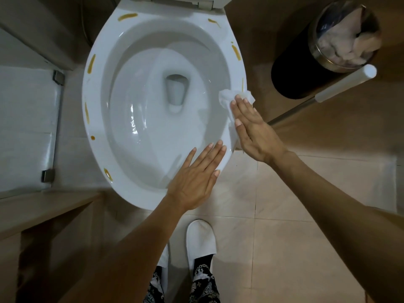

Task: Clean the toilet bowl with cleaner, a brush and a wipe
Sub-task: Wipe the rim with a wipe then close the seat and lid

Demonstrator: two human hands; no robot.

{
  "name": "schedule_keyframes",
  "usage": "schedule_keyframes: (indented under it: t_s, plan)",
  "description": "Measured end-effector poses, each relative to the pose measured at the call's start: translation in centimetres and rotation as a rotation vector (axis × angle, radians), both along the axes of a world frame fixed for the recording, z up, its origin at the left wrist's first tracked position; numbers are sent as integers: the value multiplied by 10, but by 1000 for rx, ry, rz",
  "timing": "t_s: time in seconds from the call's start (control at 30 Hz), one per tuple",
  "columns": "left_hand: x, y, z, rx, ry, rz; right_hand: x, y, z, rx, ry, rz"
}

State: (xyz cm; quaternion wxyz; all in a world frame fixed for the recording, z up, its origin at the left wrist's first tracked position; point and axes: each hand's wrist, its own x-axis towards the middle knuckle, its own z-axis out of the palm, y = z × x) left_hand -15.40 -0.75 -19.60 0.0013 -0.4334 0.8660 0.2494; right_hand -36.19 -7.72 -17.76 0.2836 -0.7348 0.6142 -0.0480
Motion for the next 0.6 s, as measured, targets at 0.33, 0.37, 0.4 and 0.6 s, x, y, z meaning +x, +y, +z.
schedule_keyframes:
  t_s: [0.33, 0.37, 0.4, 0.6]
  plan:
    - [-1, 1, 1, 14, 3, 35, -6, -13, 3, 7, 28, 39]
    - [-1, 0, 0, 17, 4, 36, -5, -21, 3, 4, 33, 26]
    - [-1, 0, 0, 24, 7, 35, -4, -27, 2, -1, 37, 17]
    - [-1, 0, -1, 42, 5, 32, 0, -6, 0, -10, 48, 40]
